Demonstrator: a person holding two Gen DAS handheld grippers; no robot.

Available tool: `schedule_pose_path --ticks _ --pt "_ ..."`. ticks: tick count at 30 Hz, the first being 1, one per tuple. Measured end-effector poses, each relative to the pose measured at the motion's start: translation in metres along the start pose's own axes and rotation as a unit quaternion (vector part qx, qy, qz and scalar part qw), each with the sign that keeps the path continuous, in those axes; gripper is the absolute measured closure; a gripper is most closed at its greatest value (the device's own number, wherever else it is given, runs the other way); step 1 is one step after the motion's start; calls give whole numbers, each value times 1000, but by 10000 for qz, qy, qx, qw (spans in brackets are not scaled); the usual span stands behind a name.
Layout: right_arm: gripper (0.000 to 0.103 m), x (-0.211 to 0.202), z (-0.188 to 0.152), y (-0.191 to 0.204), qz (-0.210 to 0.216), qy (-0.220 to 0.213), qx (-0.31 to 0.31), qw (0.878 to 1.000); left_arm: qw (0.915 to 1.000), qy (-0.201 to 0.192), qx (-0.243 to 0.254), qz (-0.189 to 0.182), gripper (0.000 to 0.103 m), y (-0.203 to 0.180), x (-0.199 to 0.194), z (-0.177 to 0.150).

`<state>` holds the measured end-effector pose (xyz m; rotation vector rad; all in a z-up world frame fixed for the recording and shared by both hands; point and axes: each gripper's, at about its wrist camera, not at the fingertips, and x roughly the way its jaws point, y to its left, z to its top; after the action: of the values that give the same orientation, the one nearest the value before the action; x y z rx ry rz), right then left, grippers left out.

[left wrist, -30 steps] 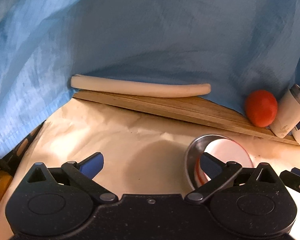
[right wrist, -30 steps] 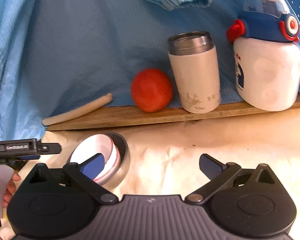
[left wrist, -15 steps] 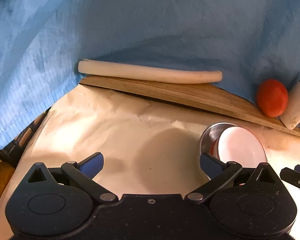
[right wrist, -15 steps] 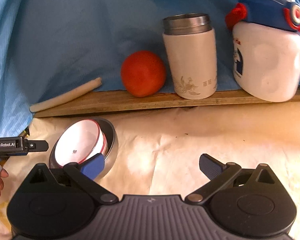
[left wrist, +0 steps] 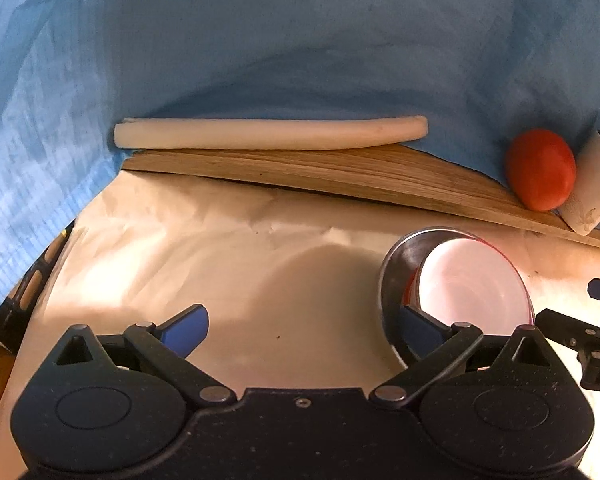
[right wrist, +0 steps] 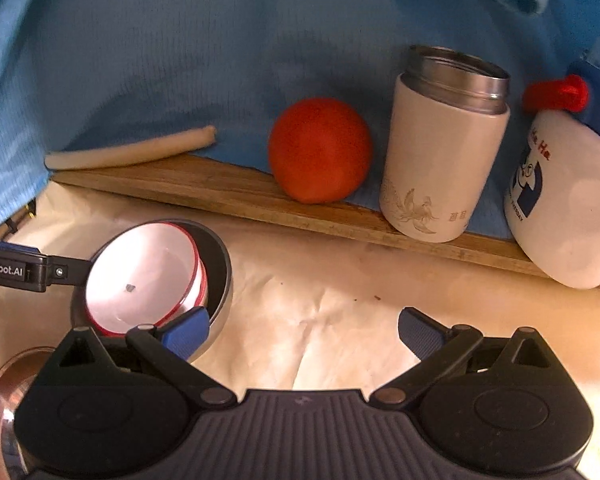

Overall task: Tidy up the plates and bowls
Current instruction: 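Move both tools to the steel bowl rim and close on it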

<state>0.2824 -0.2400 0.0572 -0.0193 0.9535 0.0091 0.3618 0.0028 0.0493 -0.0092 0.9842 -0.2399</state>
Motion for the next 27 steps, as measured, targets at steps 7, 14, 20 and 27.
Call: schedule_pose_path --ticks 7,14,20,27 --pt "0 7 8 12 -77 124 -353 9993 9998 181 62 36 7 -5 12 2" --pt "2 17 11 21 -208 216 -613 9977 9994 341 -14 -16 15 -3 19 1" --pt "2 21 15 21 -106 346 -591 9976 9992 387 -67 -14 15 -3 21 1" --pt "1 28 19 19 -58 535 -517 9972 9988 470 -168 -18 15 -2 22 -1"
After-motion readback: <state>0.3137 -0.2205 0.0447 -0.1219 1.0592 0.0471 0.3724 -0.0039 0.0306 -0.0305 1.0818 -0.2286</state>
